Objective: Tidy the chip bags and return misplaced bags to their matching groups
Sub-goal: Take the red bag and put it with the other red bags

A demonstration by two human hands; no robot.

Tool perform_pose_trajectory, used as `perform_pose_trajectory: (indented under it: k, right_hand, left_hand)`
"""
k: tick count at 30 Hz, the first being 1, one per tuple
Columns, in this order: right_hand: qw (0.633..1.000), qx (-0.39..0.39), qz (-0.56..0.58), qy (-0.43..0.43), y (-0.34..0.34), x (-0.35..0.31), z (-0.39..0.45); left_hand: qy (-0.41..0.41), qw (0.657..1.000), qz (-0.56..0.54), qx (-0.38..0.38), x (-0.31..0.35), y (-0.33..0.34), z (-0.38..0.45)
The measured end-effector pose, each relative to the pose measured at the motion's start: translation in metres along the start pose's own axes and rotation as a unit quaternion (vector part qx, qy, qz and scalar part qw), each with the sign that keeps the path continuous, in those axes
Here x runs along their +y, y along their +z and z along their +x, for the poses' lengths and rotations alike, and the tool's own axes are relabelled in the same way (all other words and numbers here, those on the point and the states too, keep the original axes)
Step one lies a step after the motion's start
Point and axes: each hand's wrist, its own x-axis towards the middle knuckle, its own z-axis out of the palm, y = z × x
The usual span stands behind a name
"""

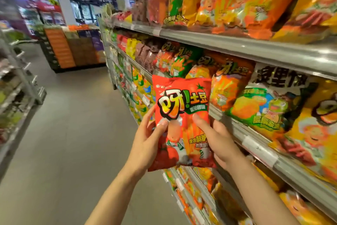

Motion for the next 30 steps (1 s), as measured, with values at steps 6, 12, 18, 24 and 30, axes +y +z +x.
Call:
perform_pose_trajectory:
  k: [6,12,18,24,30]
  right_hand:
    - [0.999,-0.018,-0.022,-0.014,0.046,0.000,0.103]
    - [0.998,0.035,-0.041,-0.028,0.097,0.011,0.204]
    - [0.991,0.110,-0.066,-0.030,0.158,0.001,0.293]
    - [0.978,0.172,-0.106,-0.045,0.172,0.002,0.352]
    - [0.968,0.190,-0.152,-0.066,0.155,0.004,0.397]
  left_hand:
    - [0.000,1.000,-0.024,-0.003,-0.031,-0.047,0.102]
    - [-0.026,0.997,-0.054,-0.054,-0.067,-0.101,0.220]
    - [-0.047,0.990,-0.055,-0.119,-0.078,-0.156,0.339]
    - [-0.069,0.979,-0.063,-0.181,-0.096,-0.171,0.418]
    - [-0.056,0.976,-0.043,-0.207,-0.105,-0.159,0.471]
